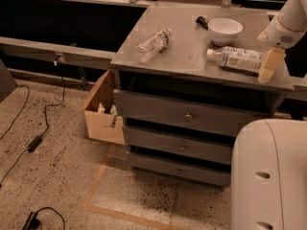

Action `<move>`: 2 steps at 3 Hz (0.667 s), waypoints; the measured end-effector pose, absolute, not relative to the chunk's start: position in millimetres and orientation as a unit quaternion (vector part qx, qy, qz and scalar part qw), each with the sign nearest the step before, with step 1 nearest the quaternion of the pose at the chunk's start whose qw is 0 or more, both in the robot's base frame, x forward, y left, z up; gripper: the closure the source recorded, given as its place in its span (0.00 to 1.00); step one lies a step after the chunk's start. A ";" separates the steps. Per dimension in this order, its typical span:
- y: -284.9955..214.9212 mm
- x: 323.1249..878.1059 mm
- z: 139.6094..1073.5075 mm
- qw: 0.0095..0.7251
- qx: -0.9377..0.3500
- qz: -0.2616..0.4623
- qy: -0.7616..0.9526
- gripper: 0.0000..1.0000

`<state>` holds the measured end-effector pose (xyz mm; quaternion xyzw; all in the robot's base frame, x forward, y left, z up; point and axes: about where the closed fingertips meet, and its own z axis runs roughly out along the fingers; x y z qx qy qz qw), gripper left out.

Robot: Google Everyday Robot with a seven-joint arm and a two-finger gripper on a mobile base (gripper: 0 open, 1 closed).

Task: Pick blue plastic bottle from white bowl and place on counter

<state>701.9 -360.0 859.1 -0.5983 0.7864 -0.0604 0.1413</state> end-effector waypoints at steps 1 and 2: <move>-374.9 697.3 873.3 0.159 -0.576 -0.072 0.799 0.00; -401.5 681.6 902.3 0.199 -0.521 -0.078 0.826 0.00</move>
Offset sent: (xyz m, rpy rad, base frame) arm 0.0031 -0.1192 0.1281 0.1393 -0.1221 -0.3142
